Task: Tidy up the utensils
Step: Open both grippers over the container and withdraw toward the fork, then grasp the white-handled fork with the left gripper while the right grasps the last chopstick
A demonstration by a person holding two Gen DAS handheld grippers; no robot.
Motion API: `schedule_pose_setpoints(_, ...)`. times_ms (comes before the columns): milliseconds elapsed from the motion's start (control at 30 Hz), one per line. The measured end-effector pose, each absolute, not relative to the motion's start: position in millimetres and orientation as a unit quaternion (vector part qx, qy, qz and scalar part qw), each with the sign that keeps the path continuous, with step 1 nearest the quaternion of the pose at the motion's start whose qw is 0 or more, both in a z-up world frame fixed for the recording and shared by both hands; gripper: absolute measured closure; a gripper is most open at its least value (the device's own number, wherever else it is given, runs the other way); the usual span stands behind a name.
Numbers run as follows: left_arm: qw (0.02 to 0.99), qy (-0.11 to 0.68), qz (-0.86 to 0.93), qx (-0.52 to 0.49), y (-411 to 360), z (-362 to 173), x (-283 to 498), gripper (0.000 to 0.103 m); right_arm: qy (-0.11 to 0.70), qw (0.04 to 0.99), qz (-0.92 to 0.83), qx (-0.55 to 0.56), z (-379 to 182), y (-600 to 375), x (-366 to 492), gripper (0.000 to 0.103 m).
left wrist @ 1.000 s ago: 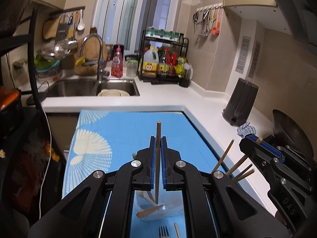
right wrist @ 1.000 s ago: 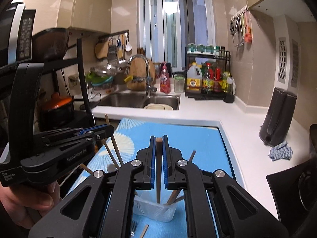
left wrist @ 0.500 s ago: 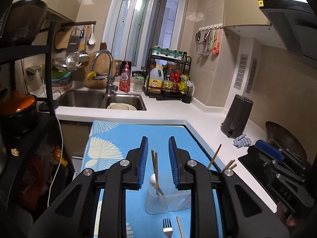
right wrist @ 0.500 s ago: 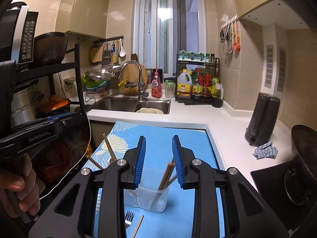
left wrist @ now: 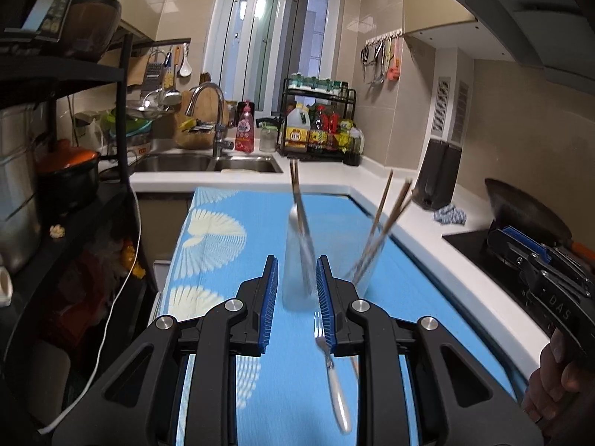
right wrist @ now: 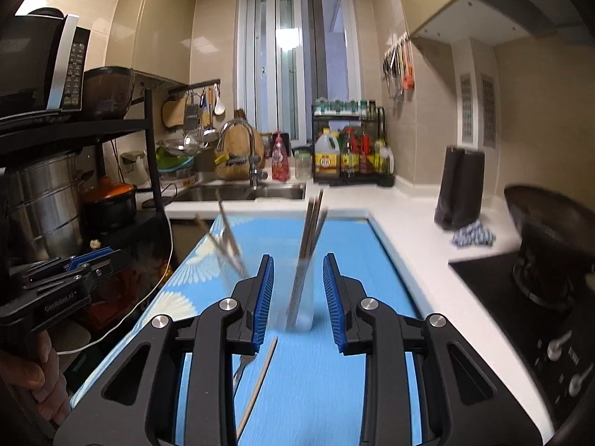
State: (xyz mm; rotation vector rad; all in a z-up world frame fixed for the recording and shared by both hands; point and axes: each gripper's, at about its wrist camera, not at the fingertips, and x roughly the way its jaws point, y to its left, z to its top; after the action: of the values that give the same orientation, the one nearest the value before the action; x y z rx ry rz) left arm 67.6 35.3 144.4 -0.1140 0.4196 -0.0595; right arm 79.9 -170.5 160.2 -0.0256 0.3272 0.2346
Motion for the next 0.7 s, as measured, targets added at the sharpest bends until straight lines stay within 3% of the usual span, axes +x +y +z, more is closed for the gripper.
schedule_pose_setpoints(433, 0.951, 0.281, 0.014, -0.129, 57.6, 49.3, 19.9, 0.081, 0.268, 0.955, 0.122, -0.025, 43.9, -148.9, 43.0, 0.074)
schedule_pose_setpoints(700, 0.95, 0.288, 0.023, -0.121, 56.9, 36.9, 22.2, 0.081, 0.312, 0.939, 0.144, -0.035, -3.6, -119.4, 45.9, 0.074)
